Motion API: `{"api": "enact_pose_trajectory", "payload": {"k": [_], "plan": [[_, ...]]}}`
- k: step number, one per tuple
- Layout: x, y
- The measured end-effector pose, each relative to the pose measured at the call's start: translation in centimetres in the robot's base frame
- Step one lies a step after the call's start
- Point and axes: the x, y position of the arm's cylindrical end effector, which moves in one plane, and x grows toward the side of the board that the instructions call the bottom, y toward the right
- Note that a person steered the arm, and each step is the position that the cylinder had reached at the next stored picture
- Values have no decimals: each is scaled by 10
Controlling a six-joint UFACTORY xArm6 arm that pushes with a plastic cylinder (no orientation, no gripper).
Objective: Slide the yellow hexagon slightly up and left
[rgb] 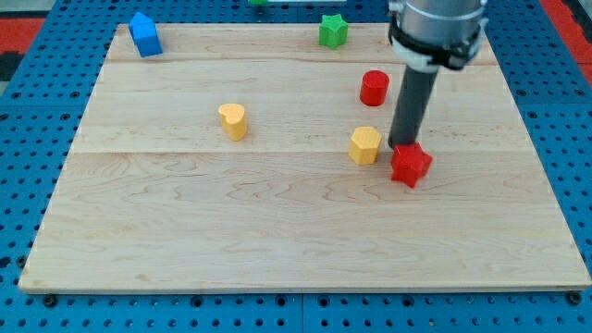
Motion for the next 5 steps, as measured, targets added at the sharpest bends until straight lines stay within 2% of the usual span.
{"api": "enact_pose_trajectory", "payload": {"k": [1, 2, 3, 4, 5], "plan": [[23, -36], [-5, -47], [3, -21], [-17, -1], [-20, -48]]}}
